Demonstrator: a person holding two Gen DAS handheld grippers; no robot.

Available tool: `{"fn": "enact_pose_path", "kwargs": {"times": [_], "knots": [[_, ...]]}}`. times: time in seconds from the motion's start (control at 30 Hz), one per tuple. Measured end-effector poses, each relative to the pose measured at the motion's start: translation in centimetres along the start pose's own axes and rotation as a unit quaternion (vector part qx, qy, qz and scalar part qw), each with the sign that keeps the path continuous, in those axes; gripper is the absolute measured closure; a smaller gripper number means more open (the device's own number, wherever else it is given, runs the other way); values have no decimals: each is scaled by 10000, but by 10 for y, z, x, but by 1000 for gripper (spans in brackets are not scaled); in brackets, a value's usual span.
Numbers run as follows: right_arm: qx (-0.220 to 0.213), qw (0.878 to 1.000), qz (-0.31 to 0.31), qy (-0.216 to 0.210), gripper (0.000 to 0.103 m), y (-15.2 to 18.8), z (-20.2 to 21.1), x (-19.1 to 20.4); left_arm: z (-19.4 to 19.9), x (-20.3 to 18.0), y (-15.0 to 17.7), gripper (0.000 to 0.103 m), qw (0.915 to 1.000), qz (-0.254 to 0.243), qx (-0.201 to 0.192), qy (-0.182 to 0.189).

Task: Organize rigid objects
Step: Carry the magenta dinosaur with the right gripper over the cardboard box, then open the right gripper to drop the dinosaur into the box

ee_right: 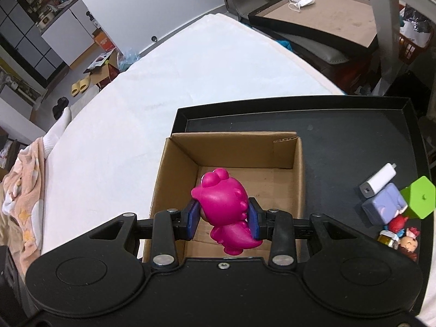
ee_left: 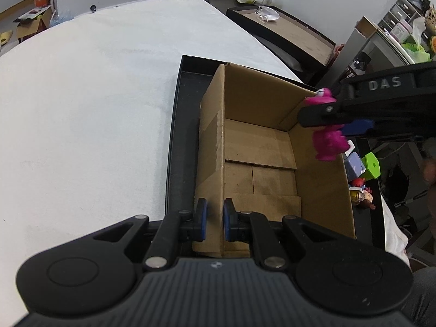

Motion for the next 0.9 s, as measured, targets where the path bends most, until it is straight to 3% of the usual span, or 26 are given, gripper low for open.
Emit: {"fn": "enact_pose_path", "kwargs": {"times": [0.47, 0.57, 0.9], "knots": [[22, 9995, -63, -318, 65, -12, -27, 21, -3, 3, -5, 91, 9996, 279, 49, 7], [58, 9985, -191, -503, 58, -15, -26, 24, -3, 3, -5, 91, 9996, 280, 59, -3], [-35, 9987, -230, -452, 55, -6, -5, 5, -4, -1, -6, 91, 9996, 241, 100, -108]]}}
Point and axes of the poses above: each gripper's, at about its wrist camera, not at the fingertips, and z roughly against the way its jaws point, x to its left, y to its underside, the point moved 8 cm from there along -z, roughly the way its jaws point, and after that the axes turned 10 degrees about y, right-handed, at the moved point
